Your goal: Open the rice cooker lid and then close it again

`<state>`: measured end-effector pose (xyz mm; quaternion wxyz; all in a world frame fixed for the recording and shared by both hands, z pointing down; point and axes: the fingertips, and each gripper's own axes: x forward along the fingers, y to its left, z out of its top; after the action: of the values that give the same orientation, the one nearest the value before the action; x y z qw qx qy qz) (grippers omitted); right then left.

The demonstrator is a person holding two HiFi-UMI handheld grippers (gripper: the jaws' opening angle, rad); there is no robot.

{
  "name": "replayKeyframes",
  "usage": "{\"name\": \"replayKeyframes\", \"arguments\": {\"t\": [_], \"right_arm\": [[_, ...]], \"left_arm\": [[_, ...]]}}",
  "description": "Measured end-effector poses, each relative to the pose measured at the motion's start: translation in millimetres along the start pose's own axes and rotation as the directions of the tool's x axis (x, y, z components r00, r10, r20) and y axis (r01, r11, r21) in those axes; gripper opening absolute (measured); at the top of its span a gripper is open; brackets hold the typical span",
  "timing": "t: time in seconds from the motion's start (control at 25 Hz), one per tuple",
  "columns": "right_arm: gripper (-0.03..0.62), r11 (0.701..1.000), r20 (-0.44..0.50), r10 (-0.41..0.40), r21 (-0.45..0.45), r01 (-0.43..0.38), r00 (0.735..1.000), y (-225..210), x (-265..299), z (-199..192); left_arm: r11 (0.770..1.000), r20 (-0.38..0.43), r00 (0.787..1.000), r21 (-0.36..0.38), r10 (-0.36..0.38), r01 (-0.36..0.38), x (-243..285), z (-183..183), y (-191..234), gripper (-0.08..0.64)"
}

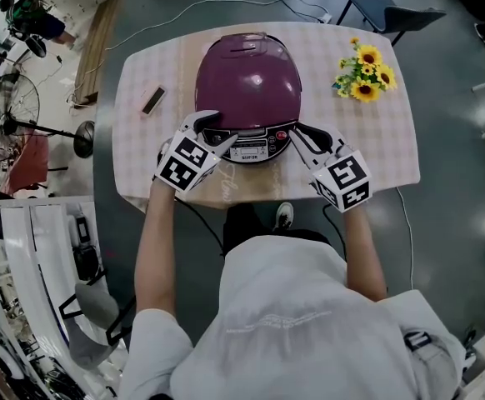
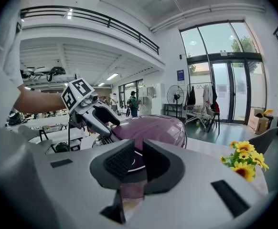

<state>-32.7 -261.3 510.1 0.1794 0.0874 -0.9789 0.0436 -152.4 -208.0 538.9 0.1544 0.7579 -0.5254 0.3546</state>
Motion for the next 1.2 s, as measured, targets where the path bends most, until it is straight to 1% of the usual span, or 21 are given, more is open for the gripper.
{"name": "replayKeyframes", "arguments": {"t": [0.16,0.36,0.6,0.76,0.88,0.92,0.96,1.0,1.12,1.2], "right_arm": [[0.067,1.000,-0.005,0.000,0.002,0.000,1.000,2,1,-3],[0.067,1.000,-0.014,-0.001,0.006,0.001,1.000,4,0,-5],[0.067,1.000,-0.020,0.003,0.009,-0.003,1.000,7,3,-5],[0.067,1.000,-0.026,0.016,0.005,-0.016,1.000,11,6,-6],[0.067,1.000,-0.027,0.024,-0.001,-0.024,0.999,12,10,-6],[0.067,1.000,-0.027,0.026,-0.003,-0.026,0.999,12,11,-5],[0.067,1.000,-0.028,0.029,-0.006,-0.029,0.999,12,12,-4],[0.067,0.999,-0.029,0.031,-0.008,-0.031,0.999,12,13,-4],[0.067,0.999,-0.031,0.033,-0.014,-0.034,0.999,11,15,-2],[0.067,0.999,-0.031,0.032,-0.017,-0.033,0.999,10,16,-1]], "left_arm": [[1.000,-0.018,1.000,-0.024,-0.021,0.020,1,-2,-1,0.245],[0.999,-0.024,0.999,-0.030,-0.027,0.027,0,-1,-2,0.245],[0.997,0.002,0.999,-0.067,-0.042,0.042,-3,0,-1,0.244],[0.993,0.011,0.999,-0.105,-0.051,0.051,-3,2,0,0.244],[0.984,0.029,0.998,-0.170,-0.049,0.054,-2,4,2,0.244],[0.979,0.042,0.998,-0.201,-0.040,0.048,-2,4,5,0.233],[0.974,0.050,0.998,-0.224,-0.030,0.041,-2,4,8,0.192],[0.972,0.052,0.998,-0.232,-0.026,0.037,-3,4,10,0.172],[0.976,0.022,0.999,-0.212,-0.039,0.043,-2,2,12,0.170],[0.978,0.002,0.999,-0.206,-0.041,0.041,-2,2,13,0.152]]}}
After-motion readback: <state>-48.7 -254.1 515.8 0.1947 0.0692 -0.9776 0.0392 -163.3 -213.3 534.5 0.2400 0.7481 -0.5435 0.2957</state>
